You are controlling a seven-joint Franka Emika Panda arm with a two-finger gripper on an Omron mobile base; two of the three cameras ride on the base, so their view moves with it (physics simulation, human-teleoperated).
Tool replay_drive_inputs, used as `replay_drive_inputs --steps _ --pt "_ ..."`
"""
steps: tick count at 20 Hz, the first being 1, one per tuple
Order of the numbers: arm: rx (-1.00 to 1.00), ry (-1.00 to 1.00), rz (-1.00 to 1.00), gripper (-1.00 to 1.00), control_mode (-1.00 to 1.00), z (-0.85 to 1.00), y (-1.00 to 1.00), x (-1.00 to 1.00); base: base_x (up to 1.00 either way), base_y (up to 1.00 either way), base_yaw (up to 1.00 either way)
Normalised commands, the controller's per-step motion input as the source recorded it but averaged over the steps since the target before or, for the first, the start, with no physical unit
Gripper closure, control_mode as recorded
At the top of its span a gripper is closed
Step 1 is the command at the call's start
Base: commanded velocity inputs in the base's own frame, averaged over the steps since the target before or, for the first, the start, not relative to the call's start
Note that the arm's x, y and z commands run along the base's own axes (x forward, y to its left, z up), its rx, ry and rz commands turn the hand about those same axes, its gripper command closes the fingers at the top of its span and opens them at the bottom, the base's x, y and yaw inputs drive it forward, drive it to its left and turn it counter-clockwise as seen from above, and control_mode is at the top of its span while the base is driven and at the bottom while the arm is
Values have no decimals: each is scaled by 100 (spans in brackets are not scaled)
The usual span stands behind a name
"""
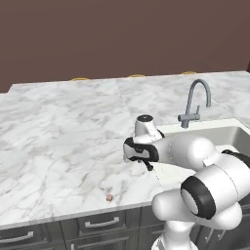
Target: Open the cabinet. Pick the dish brush and place it next to the sink. Then close the cabinet.
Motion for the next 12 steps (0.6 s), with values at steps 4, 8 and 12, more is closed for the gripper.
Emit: replay_drive_inputs --steps 4,8,12 --pt "0 0 0 -100 -100 0 0 0 0 0 0" --pt "0 0 0 -100 -100 0 0 1 0 0 0" --pt "0 0 0 -100 -100 0 0 9 0 0 0"
